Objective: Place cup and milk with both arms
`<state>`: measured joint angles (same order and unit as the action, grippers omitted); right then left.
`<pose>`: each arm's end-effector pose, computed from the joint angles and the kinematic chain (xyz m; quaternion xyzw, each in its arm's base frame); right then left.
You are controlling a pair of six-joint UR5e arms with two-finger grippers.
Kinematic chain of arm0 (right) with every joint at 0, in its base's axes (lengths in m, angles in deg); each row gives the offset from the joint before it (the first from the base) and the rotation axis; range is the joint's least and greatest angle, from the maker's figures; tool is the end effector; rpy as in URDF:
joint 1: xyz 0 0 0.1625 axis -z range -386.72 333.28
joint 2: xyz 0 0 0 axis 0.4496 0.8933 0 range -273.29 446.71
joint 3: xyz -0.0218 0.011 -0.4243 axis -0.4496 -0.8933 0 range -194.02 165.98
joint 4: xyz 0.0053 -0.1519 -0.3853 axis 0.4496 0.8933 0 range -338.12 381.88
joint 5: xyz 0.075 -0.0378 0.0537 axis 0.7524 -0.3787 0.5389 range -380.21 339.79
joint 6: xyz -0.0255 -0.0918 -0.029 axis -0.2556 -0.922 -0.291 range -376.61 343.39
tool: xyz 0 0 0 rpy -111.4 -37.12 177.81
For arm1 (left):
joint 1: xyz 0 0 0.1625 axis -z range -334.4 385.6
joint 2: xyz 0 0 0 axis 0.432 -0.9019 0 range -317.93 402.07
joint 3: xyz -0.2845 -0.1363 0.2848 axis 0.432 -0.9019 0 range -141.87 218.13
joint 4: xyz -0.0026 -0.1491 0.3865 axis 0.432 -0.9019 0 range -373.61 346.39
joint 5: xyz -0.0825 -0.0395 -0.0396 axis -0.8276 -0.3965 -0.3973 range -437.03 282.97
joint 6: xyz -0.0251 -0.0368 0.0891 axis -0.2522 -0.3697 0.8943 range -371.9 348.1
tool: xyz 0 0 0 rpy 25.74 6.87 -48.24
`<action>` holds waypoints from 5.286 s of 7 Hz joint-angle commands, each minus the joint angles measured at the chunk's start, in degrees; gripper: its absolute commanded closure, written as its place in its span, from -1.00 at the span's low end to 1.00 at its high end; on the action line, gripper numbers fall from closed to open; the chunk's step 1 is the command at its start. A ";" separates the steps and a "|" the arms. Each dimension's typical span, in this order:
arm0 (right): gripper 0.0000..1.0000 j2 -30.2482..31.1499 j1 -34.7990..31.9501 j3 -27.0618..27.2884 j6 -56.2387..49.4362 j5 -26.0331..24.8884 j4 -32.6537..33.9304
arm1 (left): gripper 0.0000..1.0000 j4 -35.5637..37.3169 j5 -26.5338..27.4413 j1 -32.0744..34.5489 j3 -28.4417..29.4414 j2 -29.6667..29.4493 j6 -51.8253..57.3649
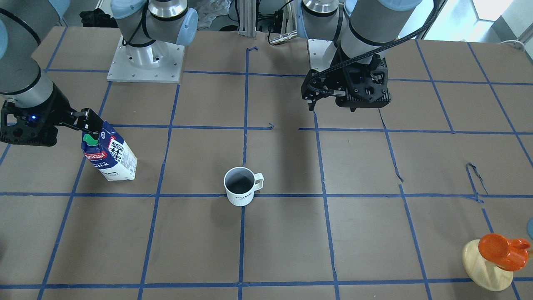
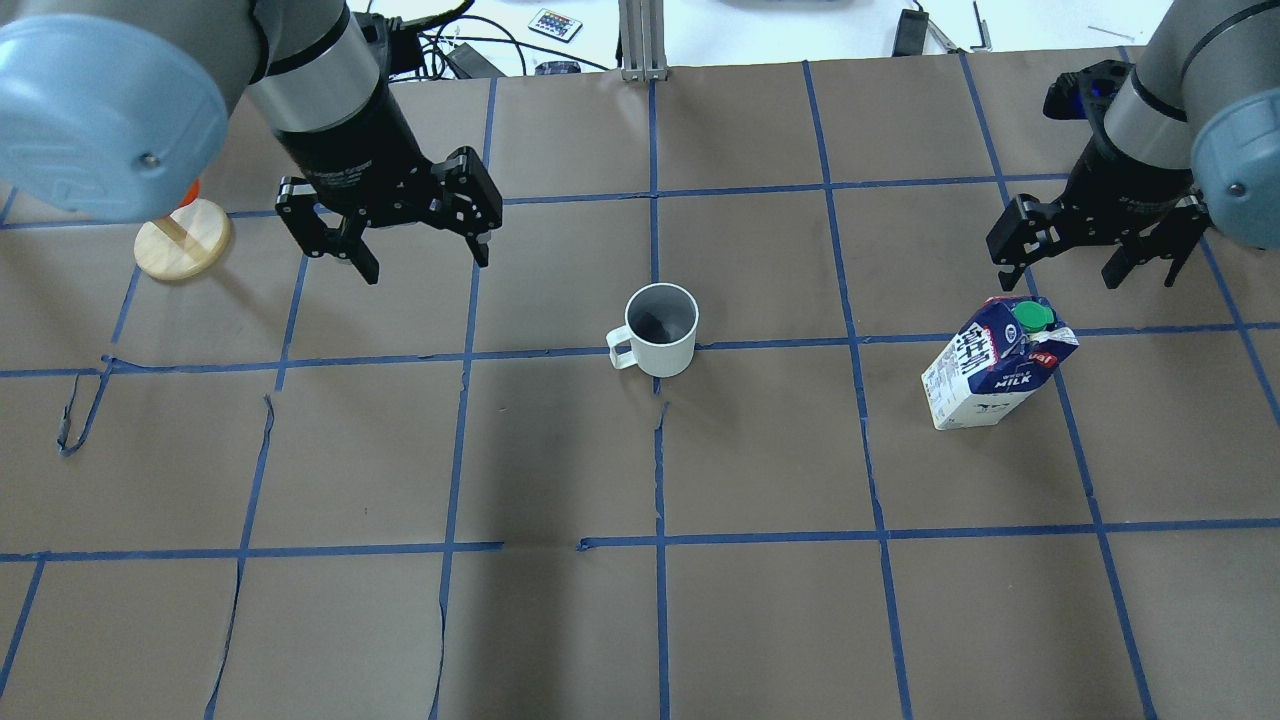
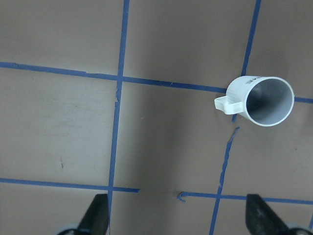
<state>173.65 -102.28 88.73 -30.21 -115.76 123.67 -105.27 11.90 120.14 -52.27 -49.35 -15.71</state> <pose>-0.0030 -0.5077 0.3742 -0.0056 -0.9982 -0.0457 0.0385 -0.1741 -0.4837 0.4694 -0.0061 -0.9995 -0.0310 0.0071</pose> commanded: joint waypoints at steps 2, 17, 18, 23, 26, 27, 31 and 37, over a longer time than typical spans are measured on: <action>-1.00 -0.10 -0.02 2.36 -0.29 -0.43 2.10 | -1.00 4.98 1.78 -4.53 1.43 -0.24 6.80; 0.21 -1.85 -2.03 -1.13 0.66 7.88 3.15 | -1.00 5.26 1.50 -4.90 2.07 -0.07 5.83; 0.21 -4.64 -4.22 -4.72 2.76 9.31 2.98 | -1.00 5.26 1.59 -4.90 1.98 -0.07 5.83; 0.18 -15.74 -20.13 -15.65 23.24 9.85 3.33 | -1.00 5.17 1.68 -4.90 1.80 0.28 5.83; 0.18 -15.83 -23.04 -15.30 27.82 11.87 2.63 | -1.00 5.17 1.68 -4.90 1.80 0.28 5.83; 0.18 -15.83 -23.31 -14.95 28.09 11.96 2.54 | -1.00 5.17 1.68 -4.90 1.80 0.28 5.83; -0.11 -16.53 -24.98 -14.16 29.24 13.72 3.59 | -1.00 5.17 1.51 -4.90 1.89 0.28 5.83; -1.00 -10.23 -18.60 -15.48 24.71 12.67 2.37 | -1.00 5.17 1.50 -4.99 1.98 0.28 5.92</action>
<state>160.76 -124.10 73.26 -2.63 -102.98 126.80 -100.09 13.37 115.23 -50.29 -49.11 -9.80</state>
